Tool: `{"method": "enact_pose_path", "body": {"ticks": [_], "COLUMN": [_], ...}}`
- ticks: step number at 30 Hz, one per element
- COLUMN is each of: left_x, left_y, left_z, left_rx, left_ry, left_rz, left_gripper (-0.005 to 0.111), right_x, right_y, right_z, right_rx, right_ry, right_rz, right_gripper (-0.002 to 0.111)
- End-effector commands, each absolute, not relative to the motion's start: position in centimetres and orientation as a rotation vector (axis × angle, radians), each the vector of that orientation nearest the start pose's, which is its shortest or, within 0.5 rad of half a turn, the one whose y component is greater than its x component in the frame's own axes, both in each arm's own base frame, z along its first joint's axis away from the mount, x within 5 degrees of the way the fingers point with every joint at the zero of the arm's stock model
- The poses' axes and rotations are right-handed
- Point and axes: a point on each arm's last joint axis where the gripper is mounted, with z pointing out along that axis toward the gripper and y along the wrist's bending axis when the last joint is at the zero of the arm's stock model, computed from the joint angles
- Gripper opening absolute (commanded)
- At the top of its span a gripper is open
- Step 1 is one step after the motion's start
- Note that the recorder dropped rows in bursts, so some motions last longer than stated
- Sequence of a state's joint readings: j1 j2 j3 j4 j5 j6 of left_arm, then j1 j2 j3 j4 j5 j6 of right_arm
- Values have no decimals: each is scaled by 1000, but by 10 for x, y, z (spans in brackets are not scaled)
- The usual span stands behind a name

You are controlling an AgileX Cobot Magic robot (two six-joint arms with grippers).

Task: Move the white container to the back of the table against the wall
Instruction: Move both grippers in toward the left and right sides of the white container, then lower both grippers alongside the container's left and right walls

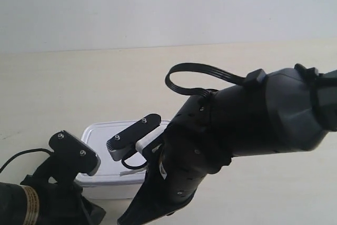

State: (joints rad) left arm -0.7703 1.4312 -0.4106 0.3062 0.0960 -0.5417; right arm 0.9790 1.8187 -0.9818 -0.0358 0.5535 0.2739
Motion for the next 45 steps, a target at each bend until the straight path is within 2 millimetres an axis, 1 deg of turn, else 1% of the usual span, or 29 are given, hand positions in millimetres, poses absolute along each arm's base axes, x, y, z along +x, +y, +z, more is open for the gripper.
{"method": "enact_pose_path", "body": {"ticks": [1, 6, 10, 13, 15, 20, 24, 31, 39, 45], "left_x": [164, 166, 168, 169, 173, 191, 199, 212, 231, 249], "left_y": [-146, -145, -149, -151, -150, -140, -136, -143, -153, -148], "left_z": [136, 128, 125, 122, 123, 123, 117, 114, 109, 105], "left_rx": [668, 682, 684, 685, 668, 602, 586, 590, 611, 573], "left_ry": [2503, 2531, 2511, 2503, 2498, 2501, 2521, 2503, 2493, 2514], "left_rz": [-354, -332, -365, -381, -381, -343, -313, -324, -313, -273], "left_gripper": [0, 0, 0, 0, 0, 0, 0, 0, 0, 0], "right_x": [188, 200, 212, 215, 215, 217, 222, 237, 240, 246], "right_y": [276, 269, 262, 261, 261, 263, 259, 247, 248, 245], "right_z": [143, 144, 144, 144, 145, 145, 145, 145, 147, 148], "right_rx": [-1030, -967, -895, -881, -882, -877, -848, -802, -796, -763], "right_ry": [2674, 2682, 2679, 2679, 2672, 2653, 2648, 2651, 2623, 2603], "right_rz": [219, 223, 239, 240, 245, 262, 267, 251, 271, 285], "right_gripper": [0, 0, 0, 0, 0, 0, 0, 0, 0, 0]}}
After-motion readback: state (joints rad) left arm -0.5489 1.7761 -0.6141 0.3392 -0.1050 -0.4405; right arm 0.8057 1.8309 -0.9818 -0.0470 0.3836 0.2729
